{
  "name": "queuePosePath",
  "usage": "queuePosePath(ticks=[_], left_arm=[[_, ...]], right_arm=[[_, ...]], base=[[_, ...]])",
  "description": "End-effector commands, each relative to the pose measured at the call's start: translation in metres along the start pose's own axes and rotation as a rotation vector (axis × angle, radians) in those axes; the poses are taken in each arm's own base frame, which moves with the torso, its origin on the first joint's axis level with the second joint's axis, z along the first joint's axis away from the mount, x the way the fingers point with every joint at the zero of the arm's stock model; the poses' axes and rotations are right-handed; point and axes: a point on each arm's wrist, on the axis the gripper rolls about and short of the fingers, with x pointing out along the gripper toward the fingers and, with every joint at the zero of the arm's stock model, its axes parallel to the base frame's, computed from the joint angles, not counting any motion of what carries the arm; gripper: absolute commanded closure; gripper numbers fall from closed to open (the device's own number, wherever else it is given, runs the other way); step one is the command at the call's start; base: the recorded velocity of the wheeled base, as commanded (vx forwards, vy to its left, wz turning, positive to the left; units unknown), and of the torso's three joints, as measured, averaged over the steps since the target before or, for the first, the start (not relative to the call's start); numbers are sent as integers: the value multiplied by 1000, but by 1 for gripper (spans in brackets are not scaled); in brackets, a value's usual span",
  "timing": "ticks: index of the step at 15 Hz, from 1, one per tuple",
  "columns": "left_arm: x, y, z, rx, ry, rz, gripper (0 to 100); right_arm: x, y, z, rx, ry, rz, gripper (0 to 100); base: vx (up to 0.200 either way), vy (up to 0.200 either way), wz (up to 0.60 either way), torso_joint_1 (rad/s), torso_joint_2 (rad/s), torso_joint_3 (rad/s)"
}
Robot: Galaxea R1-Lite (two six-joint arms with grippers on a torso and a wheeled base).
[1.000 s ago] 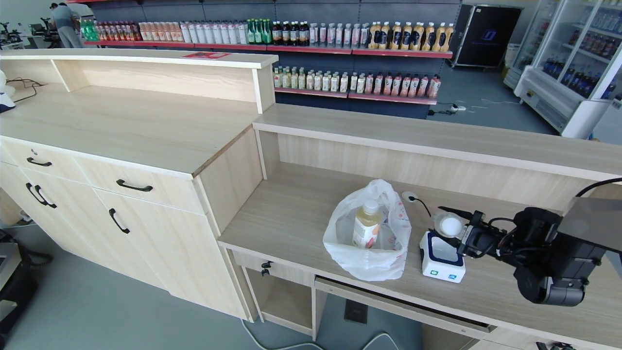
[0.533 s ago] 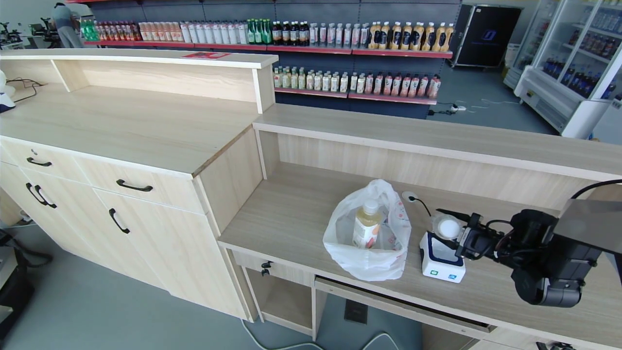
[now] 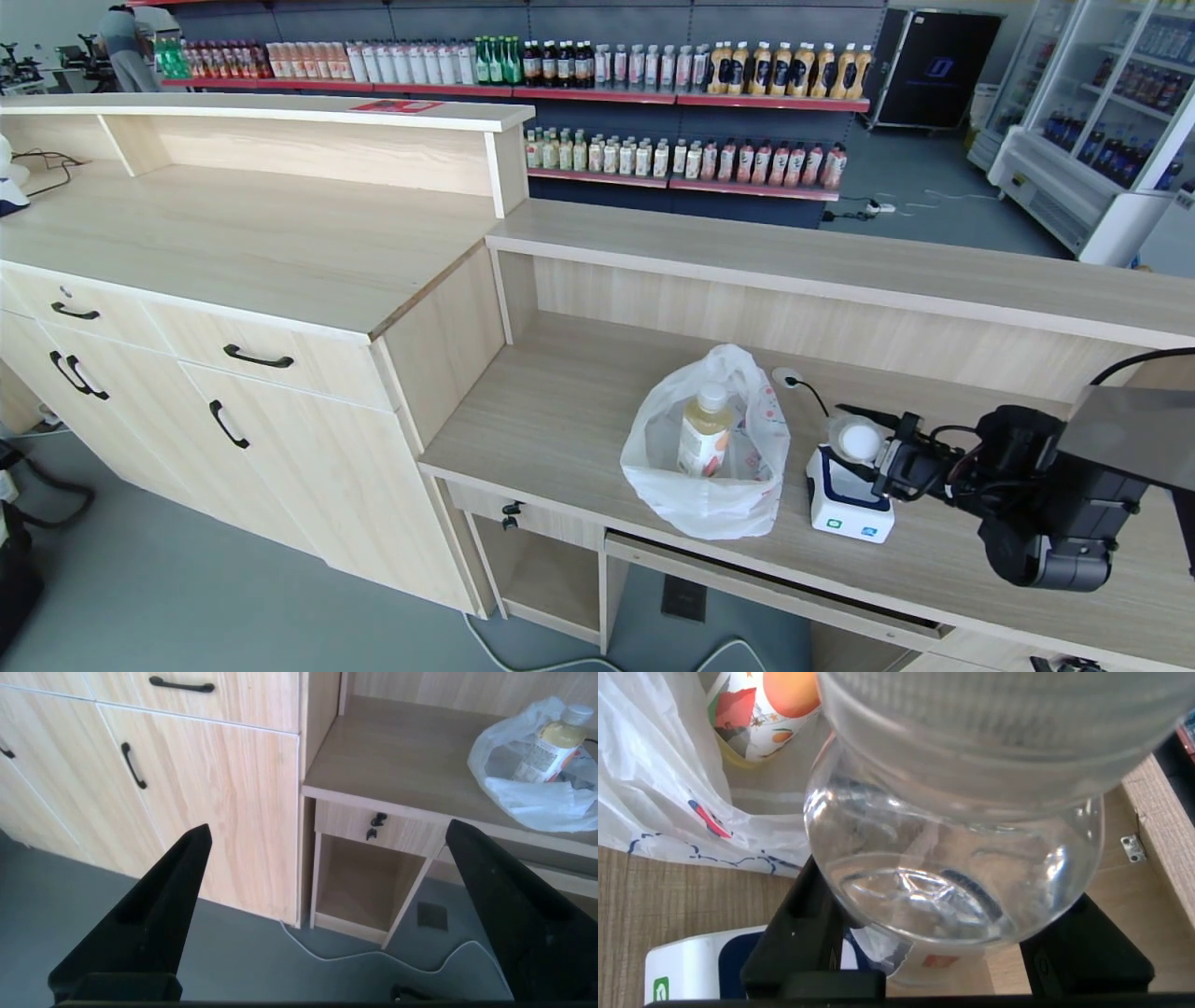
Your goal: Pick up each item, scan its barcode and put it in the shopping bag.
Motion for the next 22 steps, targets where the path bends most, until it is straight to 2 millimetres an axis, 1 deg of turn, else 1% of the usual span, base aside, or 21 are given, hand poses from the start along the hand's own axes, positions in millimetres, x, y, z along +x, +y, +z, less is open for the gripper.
queuePosePath(ticks=[1, 5, 12, 22], left_arm=[[0, 0, 0, 0, 0, 1, 0], [0, 0, 0, 0, 2, 1, 0], [0, 0, 0, 0, 2, 1, 0], [0, 0, 0, 0, 2, 1, 0]], right_arm=[[0, 1, -1, 0, 0, 1, 100], [4, 1, -1, -3, -11, 2, 100], [18, 3, 0, -2, -63, 11, 100], [19, 8, -4, 8, -60, 18, 100]], base=[[0, 0, 0, 0, 0, 0], [0, 0, 0, 0, 0, 0], [0, 0, 0, 0, 0, 0], [0, 0, 0, 0, 0, 0]])
